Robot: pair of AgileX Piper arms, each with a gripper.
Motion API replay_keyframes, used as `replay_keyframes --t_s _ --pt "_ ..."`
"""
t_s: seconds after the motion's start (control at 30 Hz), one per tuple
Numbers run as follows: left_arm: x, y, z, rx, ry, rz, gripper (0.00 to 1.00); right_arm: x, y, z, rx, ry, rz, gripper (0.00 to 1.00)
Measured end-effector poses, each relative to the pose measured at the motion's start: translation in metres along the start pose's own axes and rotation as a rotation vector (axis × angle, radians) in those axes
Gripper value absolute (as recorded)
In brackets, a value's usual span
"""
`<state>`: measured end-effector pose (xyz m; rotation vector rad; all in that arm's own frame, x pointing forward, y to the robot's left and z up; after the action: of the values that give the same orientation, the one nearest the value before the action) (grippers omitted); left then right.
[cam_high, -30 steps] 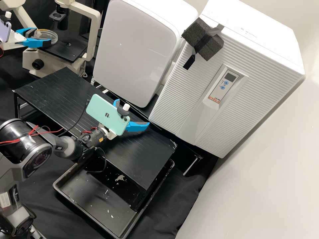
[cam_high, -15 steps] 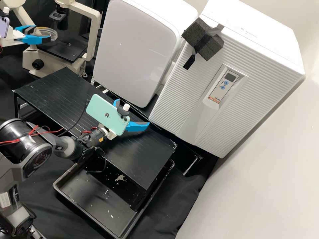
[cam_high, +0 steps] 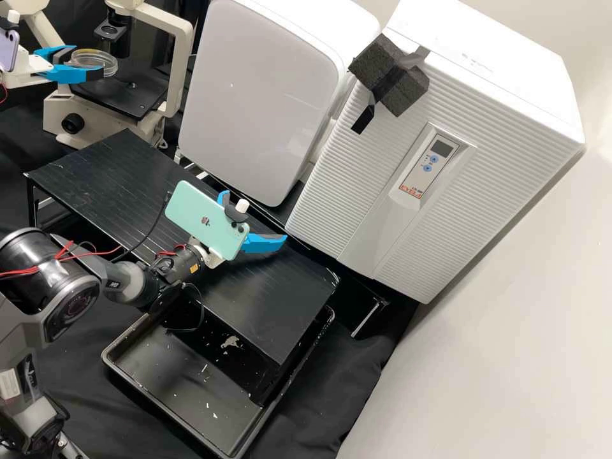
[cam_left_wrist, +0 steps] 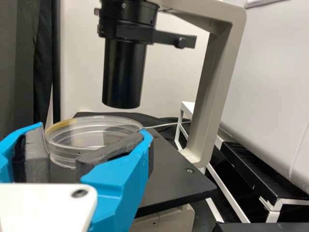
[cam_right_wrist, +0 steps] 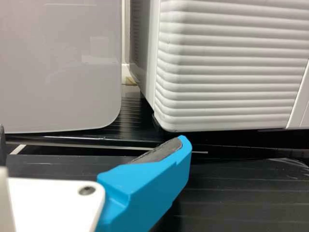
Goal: Place the petri dish on the bench
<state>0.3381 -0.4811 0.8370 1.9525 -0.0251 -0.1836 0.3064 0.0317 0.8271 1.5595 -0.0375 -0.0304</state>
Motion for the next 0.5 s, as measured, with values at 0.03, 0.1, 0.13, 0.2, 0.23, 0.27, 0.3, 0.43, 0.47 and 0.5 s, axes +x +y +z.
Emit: replay_keyframes --t_s 0.03,0.1,0.13,0.2,0.23,0.27,0.3,0.43,0.47,0.5 --pt "0.0 -0.001 0.001 0.0 -0.002 -0.003 0.0 0.0 0.0 0.0 0.0 0.0 0.0 1.0" --pt "0.001 -0.002 0.004 0.002 -0.011 -0.009 0.0 0.0 0.0 0.0 0.0 0.0 0.0 1.0" --pt "0.001 -0.003 0.005 0.004 -0.015 -0.011 0.0 0.0 0.0 0.0 0.0 0.0 0.0 1.0" --pt "0.001 -0.005 0.011 0.004 -0.031 -0.018 0.0 0.0 0.0 0.0 0.0 0.0 0.0 1.0" --pt "0.002 -0.006 0.013 0.004 -0.039 -0.021 0.0 0.0 0.0 0.0 0.0 0.0 0.0 1.0" --pt "0.002 -0.008 0.017 0.004 -0.051 -0.026 0.0 0.0 0.0 0.0 0.0 0.0 0.0 1.0" --pt "0.002 -0.009 0.021 0.004 -0.064 -0.031 0.0 0.0 0.0 0.0 0.0 0.0 0.0 1.0" --pt "0.003 -0.019 0.042 0.041 -0.136 -0.061 0.0 0.0 0.0 0.0 0.0 0.0 0.0 1.0" --pt "0.002 -0.021 0.048 0.059 -0.159 -0.07 0.0 0.0 0.0 0.0 0.0 0.0 0.0 1.0" --pt "0.002 -0.024 0.054 0.074 -0.18 -0.078 0.0 0.0 0.0 0.0 0.0 0.0 0.0 1.0"
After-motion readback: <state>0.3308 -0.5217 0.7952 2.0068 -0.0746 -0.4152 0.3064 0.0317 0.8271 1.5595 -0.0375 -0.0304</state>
